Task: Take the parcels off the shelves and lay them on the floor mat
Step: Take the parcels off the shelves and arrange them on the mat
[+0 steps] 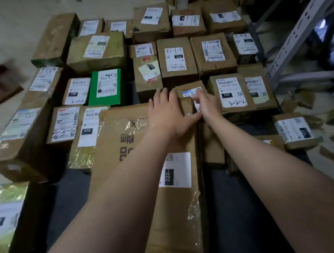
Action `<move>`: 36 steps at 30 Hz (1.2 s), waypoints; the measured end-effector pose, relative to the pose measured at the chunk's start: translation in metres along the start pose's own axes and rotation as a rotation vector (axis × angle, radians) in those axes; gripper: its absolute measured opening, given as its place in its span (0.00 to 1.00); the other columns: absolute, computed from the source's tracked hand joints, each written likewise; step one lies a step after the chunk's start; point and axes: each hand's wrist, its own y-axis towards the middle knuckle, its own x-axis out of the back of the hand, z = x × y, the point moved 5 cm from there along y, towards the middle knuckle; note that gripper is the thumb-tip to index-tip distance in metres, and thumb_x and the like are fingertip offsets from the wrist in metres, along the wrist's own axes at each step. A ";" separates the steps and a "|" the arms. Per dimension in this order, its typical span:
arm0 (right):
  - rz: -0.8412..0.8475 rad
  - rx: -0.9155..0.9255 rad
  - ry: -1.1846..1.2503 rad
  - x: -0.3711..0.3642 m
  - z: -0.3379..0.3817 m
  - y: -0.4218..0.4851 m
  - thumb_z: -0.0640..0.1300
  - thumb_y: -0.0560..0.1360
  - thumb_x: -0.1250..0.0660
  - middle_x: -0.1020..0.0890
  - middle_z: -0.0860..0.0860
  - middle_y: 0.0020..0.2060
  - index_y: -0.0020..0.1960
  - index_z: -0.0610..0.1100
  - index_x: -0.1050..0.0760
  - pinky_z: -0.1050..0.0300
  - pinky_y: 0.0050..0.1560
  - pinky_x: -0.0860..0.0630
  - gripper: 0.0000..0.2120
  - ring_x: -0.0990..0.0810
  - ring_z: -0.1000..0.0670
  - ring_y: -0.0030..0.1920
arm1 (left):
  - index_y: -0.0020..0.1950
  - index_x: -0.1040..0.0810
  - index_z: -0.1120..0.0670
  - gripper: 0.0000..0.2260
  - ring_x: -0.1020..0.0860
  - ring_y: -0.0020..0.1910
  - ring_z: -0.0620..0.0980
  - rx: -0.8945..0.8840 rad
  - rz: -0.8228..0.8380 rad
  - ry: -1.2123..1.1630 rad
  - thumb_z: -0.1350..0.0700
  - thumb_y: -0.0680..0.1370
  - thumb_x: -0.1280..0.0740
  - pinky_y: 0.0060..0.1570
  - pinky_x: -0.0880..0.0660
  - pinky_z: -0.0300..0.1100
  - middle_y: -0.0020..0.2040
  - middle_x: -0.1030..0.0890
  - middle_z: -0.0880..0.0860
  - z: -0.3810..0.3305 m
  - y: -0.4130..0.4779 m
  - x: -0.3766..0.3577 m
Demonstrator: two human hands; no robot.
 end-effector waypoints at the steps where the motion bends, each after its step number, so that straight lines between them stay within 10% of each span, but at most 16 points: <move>1: 0.018 0.024 -0.081 0.000 -0.003 0.010 0.51 0.80 0.37 0.17 0.48 0.49 0.47 0.47 0.18 0.60 0.47 0.33 0.12 0.20 0.46 0.54 | 0.79 0.42 0.53 0.44 0.45 0.78 0.56 -0.022 0.000 0.042 0.28 0.71 0.39 0.77 0.51 0.57 0.78 0.38 0.56 0.000 0.007 -0.005; 11: -0.049 0.255 -0.717 -0.007 -0.026 0.062 0.53 0.76 0.34 0.25 0.39 0.66 0.68 0.49 0.25 0.47 0.66 0.30 0.21 0.29 0.37 0.67 | 0.67 0.26 0.52 0.38 0.33 0.71 0.58 -0.039 -0.265 -0.029 0.27 0.68 0.43 0.74 0.48 0.61 0.68 0.25 0.55 0.011 0.026 -0.031; 36: -0.046 0.101 -0.784 0.015 -0.009 0.039 0.64 0.67 0.27 0.32 0.41 0.72 0.76 0.40 0.40 0.45 0.65 0.28 0.48 0.31 0.38 0.70 | 0.55 0.22 0.54 0.31 0.25 0.56 0.58 0.021 -0.282 -0.021 0.29 0.67 0.35 0.56 0.30 0.53 0.53 0.20 0.56 0.012 0.015 -0.023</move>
